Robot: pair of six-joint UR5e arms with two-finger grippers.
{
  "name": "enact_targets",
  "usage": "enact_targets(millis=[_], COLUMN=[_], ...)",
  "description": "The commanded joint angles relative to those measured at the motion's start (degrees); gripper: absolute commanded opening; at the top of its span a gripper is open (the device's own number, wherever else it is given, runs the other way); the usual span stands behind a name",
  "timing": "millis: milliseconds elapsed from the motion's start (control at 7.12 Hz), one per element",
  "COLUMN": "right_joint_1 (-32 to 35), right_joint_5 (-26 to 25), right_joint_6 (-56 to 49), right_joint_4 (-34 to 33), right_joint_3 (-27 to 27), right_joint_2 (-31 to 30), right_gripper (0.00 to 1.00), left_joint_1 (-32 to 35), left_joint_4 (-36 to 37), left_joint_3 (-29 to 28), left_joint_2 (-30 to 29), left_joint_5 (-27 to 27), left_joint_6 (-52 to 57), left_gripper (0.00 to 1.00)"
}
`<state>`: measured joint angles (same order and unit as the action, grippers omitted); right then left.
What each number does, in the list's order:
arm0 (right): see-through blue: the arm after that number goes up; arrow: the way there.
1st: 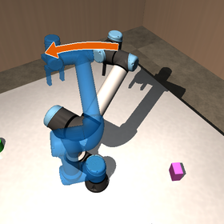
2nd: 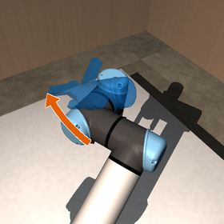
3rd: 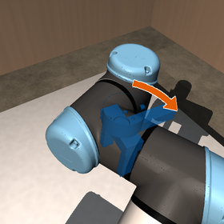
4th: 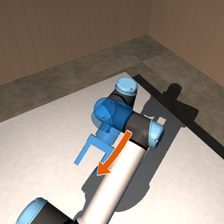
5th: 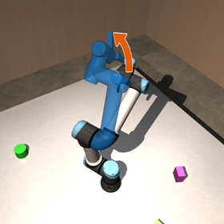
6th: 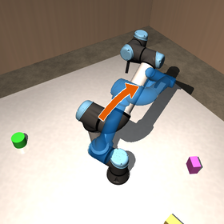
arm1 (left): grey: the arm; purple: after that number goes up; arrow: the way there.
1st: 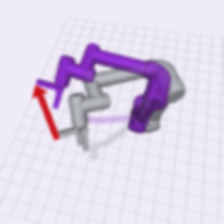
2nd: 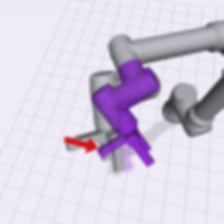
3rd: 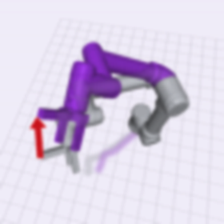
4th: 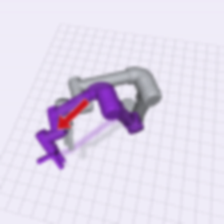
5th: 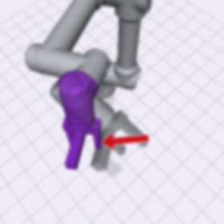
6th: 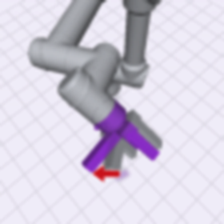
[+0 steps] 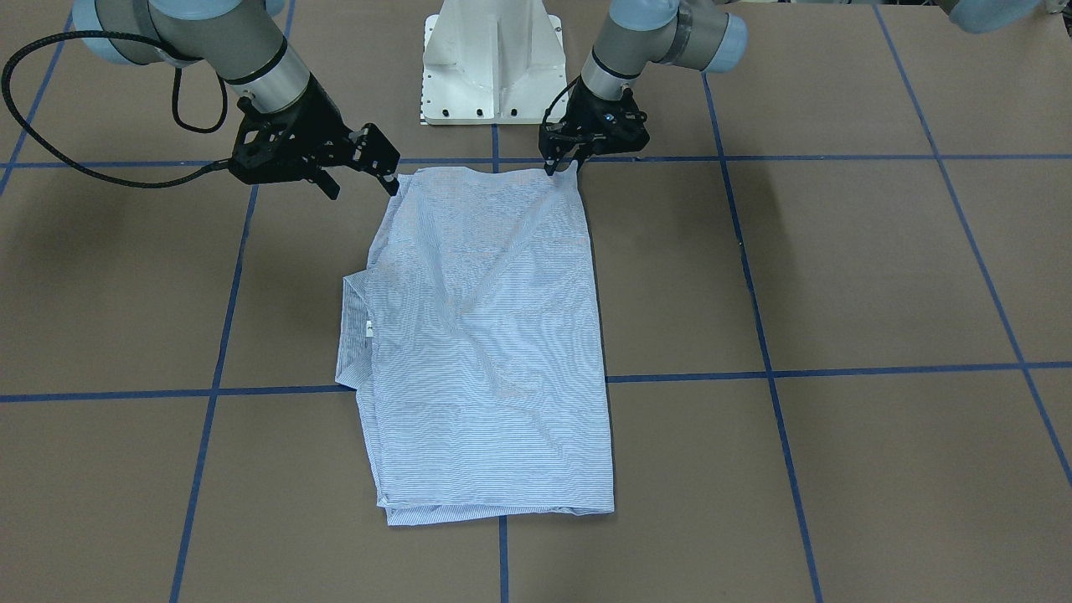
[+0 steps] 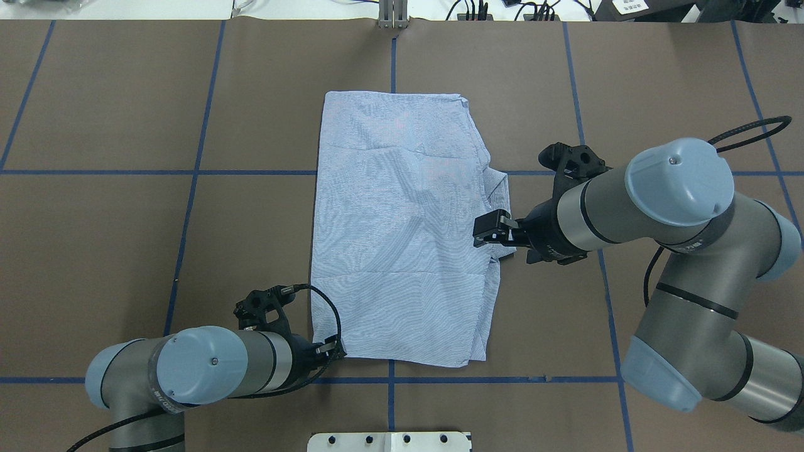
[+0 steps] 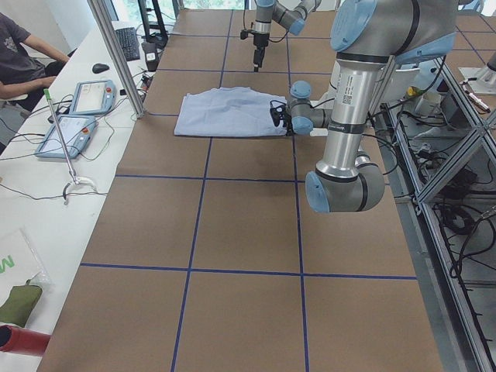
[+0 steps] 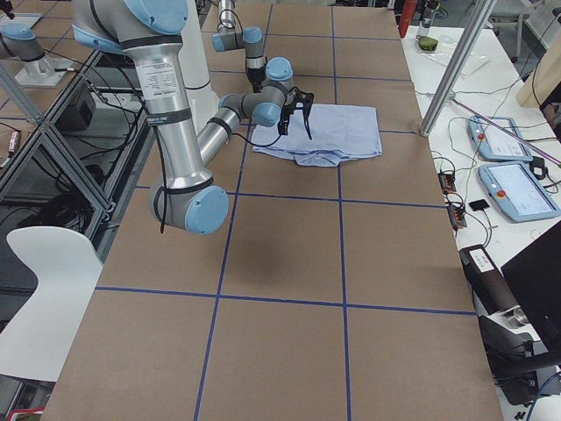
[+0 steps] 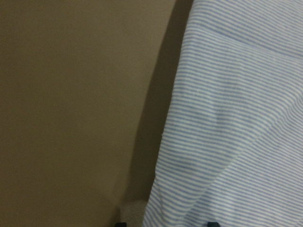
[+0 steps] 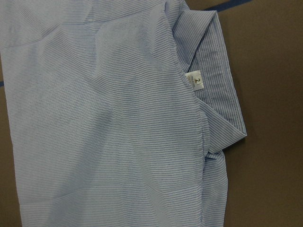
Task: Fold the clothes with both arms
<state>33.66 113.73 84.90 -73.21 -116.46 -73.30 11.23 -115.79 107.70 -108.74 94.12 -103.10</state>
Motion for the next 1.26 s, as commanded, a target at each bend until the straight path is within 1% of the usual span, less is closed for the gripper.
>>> enact_targets(millis=[0,281,421,702,1123], right_joint_1=[0.2,0.4,0.4,0.4,0.4], right_joint_5=[0.0,0.0,0.0,0.0,-0.1], right_joint_6=[0.0,0.0,0.0,0.0,0.0], right_joint_4=[0.0,-0.2,-0.3,-0.4,-0.4], right_joint_3=[0.0,0.0,0.0,0.0,0.1], right_joint_2=[0.0,0.0,0.1,0.1,0.0], right_gripper=[1.00,1.00,1.00,1.00,1.00], left_joint_1=[0.0,0.2,0.3,0.8,0.8], left_joint_4=[0.4,0.5,0.5,2.4,2.5], left_joint_3=[0.0,0.0,0.1,0.5,0.4], left_joint_2=[0.0,0.3,0.1,0.0,-0.1], left_joint_5=[0.3,0.3,0.3,0.2,0.3], left_joint_6=[0.1,0.1,0.1,0.1,0.0], left_gripper=[0.49,0.51,0.54,0.53,0.53])
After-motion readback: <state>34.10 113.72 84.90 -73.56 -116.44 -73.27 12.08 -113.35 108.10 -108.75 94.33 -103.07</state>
